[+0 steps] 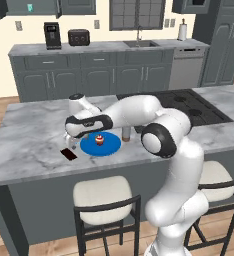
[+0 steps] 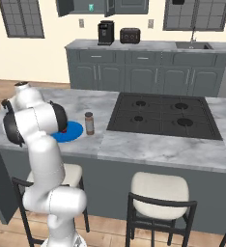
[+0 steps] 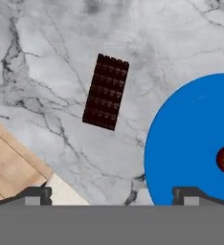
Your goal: Take the cinnamon bottle from the cabinet and place it on the dining table, next to the plate with the cupcake. Then take the chocolate from the dining counter and place it on the cupcake plate.
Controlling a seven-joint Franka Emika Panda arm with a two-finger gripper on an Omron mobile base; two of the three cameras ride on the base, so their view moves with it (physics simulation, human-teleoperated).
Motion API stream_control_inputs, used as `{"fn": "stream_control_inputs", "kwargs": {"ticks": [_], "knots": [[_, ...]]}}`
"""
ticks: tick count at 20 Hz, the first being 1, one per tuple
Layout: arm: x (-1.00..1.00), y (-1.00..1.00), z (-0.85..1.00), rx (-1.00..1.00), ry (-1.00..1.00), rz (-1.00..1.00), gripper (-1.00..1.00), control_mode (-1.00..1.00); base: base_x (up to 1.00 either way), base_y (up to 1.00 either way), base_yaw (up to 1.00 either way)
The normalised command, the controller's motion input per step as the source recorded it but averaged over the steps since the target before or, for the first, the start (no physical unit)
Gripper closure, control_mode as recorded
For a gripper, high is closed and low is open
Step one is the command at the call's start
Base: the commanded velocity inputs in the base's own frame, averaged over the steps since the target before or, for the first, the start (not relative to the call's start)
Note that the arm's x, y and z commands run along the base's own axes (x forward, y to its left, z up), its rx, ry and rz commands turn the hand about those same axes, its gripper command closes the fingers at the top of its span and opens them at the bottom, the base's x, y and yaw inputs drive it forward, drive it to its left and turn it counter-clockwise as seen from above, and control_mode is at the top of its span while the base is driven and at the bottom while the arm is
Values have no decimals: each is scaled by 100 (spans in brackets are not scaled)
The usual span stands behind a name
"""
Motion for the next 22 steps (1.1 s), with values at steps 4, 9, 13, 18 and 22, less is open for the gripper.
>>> {"fn": "stream_control_inputs", "kwargs": {"ticks": [4, 9, 13, 18, 22], "knots": [[21, 56, -21, -1, 0, -9, -100, -100, 0, 0, 0], [20, 36, -33, -6, 0, -17, -100, -100, 0, 0, 0], [20, 14, -40, -4, 2, -15, -100, -100, 0, 0, 0], [38, 10, -25, 0, 15, -5, -100, -100, 0, 0, 0], [28, 0, -18, 0, 16, 0, -100, -100, 0, 0, 0]]}}
